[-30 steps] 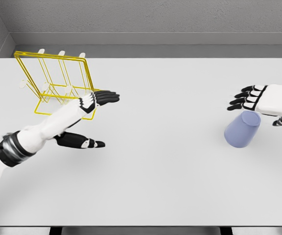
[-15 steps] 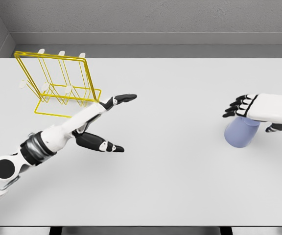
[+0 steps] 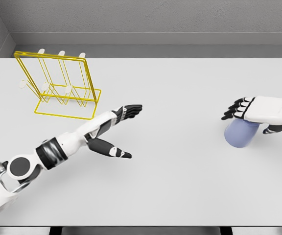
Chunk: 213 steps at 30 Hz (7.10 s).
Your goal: Place the cup on the cup holder with both arms
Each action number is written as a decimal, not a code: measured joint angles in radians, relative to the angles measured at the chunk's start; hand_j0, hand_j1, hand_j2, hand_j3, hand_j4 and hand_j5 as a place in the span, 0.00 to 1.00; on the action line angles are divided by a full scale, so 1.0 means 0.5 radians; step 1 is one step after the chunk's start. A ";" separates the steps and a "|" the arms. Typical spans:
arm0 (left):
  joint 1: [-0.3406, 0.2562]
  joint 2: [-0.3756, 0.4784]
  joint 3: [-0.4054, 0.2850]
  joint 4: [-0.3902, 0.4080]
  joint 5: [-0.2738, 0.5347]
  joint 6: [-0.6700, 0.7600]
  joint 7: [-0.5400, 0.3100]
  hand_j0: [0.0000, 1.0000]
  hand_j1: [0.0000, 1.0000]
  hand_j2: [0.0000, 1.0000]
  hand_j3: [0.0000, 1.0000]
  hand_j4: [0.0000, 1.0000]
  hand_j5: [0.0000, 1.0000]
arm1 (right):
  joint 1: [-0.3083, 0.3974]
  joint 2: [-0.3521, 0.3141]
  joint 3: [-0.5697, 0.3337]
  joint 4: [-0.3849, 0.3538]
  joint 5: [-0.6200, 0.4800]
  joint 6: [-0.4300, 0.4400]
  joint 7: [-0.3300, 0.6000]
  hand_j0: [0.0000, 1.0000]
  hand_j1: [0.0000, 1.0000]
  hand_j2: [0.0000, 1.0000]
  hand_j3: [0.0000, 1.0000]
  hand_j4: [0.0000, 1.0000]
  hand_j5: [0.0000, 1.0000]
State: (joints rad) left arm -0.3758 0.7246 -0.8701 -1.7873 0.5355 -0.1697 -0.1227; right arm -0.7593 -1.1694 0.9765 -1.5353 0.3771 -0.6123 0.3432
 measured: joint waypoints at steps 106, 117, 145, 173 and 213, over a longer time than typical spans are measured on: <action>-0.009 -0.290 -0.046 0.457 -0.002 0.002 0.000 1.00 1.00 1.00 1.00 1.00 1.00 | -0.209 0.610 -0.020 -0.461 0.062 -0.002 0.272 1.00 1.00 1.00 1.00 1.00 1.00; -0.021 -0.291 -0.046 0.463 -0.001 0.003 0.000 1.00 1.00 1.00 1.00 1.00 1.00 | -0.086 0.392 -0.447 -0.288 -0.275 -0.002 0.247 1.00 1.00 1.00 1.00 1.00 1.00; -0.196 -0.513 -0.126 0.566 -0.010 0.019 -0.001 1.00 1.00 1.00 1.00 1.00 1.00 | 0.795 0.800 -1.557 -0.046 -0.391 -0.002 0.271 1.00 1.00 1.00 1.00 1.00 1.00; -0.221 -0.675 -0.221 0.750 0.002 0.024 0.001 1.00 1.00 1.00 1.00 1.00 1.00 | 0.795 0.900 -1.612 -0.013 -0.399 -0.002 0.269 1.00 1.00 1.00 1.00 1.00 1.00; -0.221 -0.414 -0.012 0.446 0.019 -0.058 0.006 0.66 0.66 0.66 0.66 0.66 0.66 | 0.798 0.903 -1.612 -0.020 -0.402 -0.002 0.266 1.00 1.00 1.00 1.00 1.00 1.00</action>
State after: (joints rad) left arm -0.4863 0.5177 -0.8761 -1.5643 0.5448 -0.1989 -0.1198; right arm -0.3605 -0.7181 0.1705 -1.5452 0.1763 -0.6133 0.4761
